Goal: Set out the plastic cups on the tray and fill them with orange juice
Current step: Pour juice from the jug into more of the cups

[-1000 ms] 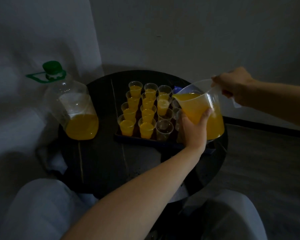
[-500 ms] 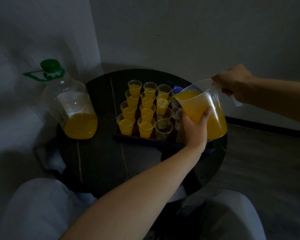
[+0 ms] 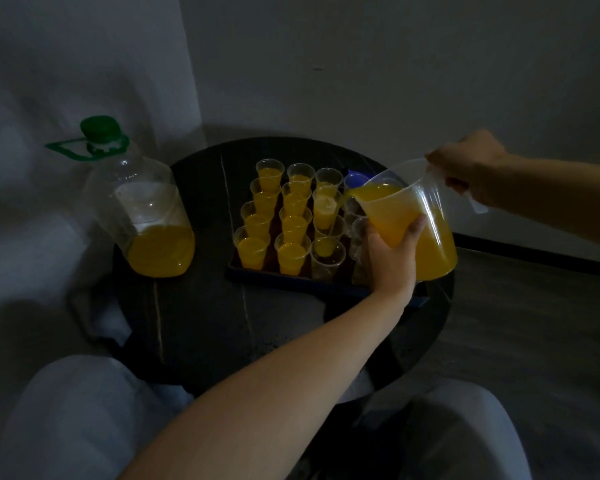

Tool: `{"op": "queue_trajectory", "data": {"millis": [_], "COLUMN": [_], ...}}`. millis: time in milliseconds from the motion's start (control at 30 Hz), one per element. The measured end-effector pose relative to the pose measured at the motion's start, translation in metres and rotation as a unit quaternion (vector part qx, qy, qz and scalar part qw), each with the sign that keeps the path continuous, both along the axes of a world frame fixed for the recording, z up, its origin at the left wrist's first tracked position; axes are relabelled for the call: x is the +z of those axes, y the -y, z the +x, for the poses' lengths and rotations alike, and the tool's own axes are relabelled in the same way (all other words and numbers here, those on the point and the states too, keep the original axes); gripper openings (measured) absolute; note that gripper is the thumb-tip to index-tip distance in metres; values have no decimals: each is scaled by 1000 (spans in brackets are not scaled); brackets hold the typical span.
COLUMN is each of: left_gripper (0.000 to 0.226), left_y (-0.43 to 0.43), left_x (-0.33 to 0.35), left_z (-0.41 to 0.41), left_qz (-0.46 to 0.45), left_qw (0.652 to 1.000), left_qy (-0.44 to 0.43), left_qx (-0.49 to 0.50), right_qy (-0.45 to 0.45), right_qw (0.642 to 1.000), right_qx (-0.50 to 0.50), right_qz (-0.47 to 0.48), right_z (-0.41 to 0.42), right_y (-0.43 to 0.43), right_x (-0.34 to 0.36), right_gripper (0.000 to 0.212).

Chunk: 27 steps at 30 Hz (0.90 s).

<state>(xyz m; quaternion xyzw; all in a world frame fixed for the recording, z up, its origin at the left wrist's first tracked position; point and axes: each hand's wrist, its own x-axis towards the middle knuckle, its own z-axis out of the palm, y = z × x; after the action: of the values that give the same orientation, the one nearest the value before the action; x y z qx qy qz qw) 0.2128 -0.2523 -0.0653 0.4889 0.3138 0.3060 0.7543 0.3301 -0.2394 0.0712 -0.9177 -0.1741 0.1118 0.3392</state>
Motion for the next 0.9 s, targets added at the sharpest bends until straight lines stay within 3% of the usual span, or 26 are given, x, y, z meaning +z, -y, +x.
{"op": "queue_trajectory", "data": {"millis": [167, 300, 400, 900], "left_gripper": [98, 78, 74, 109], "left_y": [0, 0, -1, 3], "left_x": [3, 5, 6, 1], "left_z": [-2, -2, -3, -3], "left_qz": [-1, -6, -20, -18], "left_qw": [1000, 1000, 1000, 1000], "left_qy": [1, -4, -1, -3], "left_qx": [1, -3, -8, 8], "right_qy": [3, 10, 11, 23], "right_qw": [1000, 1000, 1000, 1000], "right_qx": [1, 0, -3, -9], "right_qz": [-2, -9, -7, -19], "right_z": [0, 0, 0, -6], "right_y": [1, -1, -2, -2], "right_x": [-1, 1, 1, 2], "right_gripper": [29, 28, 31, 27]}}
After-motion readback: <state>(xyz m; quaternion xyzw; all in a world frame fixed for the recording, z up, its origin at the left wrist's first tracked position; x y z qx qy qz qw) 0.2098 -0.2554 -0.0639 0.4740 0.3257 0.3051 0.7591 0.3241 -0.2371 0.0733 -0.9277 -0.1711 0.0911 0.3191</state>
